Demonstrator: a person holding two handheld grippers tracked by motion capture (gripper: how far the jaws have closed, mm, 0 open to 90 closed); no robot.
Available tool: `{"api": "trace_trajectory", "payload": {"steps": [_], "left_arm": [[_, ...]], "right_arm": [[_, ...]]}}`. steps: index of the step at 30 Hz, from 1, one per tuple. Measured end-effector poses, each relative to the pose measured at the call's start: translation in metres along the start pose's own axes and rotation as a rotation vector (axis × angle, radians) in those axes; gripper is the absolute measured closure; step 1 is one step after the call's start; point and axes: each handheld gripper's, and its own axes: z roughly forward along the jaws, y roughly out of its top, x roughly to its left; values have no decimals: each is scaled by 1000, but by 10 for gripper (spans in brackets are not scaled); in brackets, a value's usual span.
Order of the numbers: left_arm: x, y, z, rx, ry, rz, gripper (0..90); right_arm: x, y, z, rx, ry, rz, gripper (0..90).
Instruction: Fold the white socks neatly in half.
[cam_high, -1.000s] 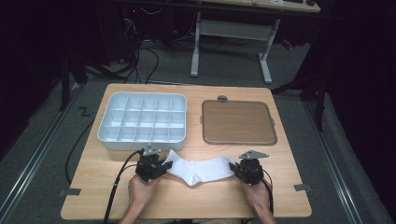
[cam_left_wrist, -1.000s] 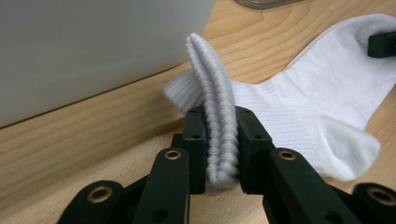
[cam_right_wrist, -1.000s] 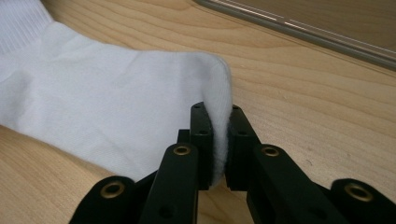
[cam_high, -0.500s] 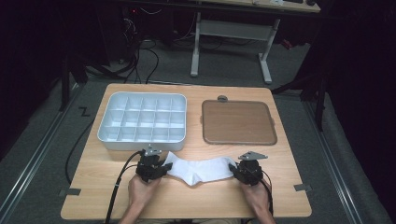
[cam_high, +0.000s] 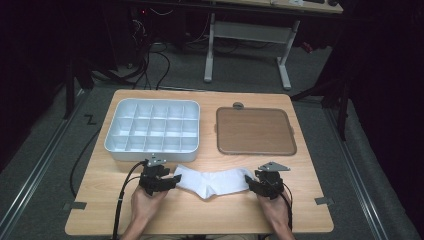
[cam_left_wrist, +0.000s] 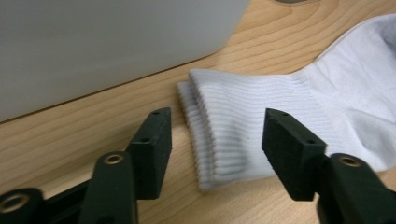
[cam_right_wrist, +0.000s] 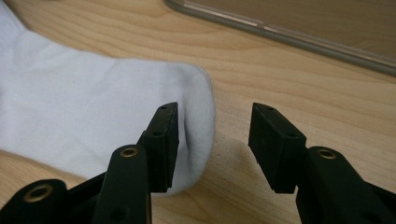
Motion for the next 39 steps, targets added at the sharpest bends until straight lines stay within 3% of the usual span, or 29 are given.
{"api": "trace_trajectory", "payload": {"steps": [2,4,8,14,19,27,34,36,39], "left_arm": [[0,0,-4,8,7,-34,376],[0,-2,-3,29,13,-36,374],[1,-1,-1,40,35,-43,383],[3,-2,1,24,39,-72,384],[5,-4,7,34,64,-72,408],[-1,-11,9,30,85,12,502],[-3,-11,11,41,85,6,609],[-4,-12,11,46,94,30,623],[-5,-12,11,54,101,30,650]], "right_arm": [[4,1,-7,-35,3,0,561],[8,3,-13,-65,18,-13,594],[18,10,-15,-66,62,-54,685],[42,14,-5,-28,155,-105,762],[57,15,9,5,191,-123,796],[72,16,22,15,208,-141,814],[81,19,28,16,214,-158,817],[82,20,30,17,217,-156,817],[85,18,34,31,210,-161,817]]}}
